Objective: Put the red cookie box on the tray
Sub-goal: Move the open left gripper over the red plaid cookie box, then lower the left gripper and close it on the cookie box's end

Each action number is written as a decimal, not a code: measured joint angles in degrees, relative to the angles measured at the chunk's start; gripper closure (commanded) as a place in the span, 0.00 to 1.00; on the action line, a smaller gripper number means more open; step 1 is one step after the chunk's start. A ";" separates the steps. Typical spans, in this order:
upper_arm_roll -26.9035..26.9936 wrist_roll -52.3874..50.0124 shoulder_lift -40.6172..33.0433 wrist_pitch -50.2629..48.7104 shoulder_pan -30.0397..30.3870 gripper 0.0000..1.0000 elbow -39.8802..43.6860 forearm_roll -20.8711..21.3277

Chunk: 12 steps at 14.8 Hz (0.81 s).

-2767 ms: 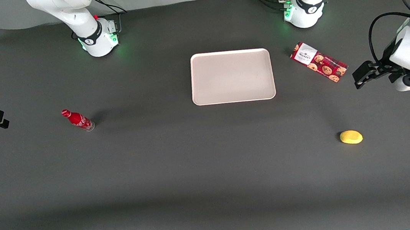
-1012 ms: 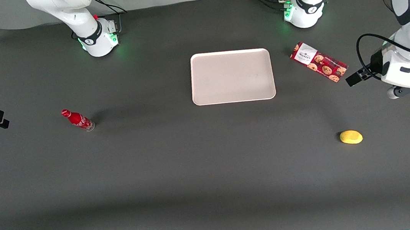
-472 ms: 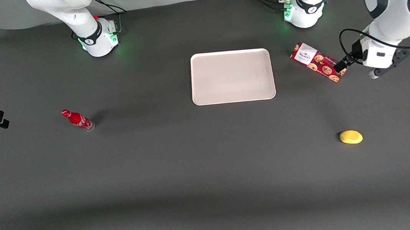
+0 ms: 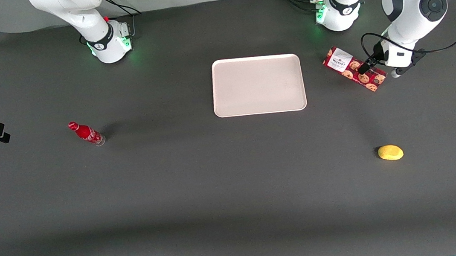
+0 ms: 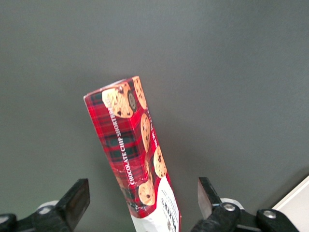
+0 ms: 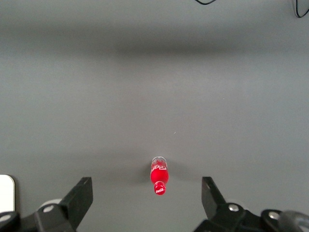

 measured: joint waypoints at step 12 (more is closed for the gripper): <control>-0.02 -4.47 4.02 9.11 -0.39 0.00 -5.22 -0.54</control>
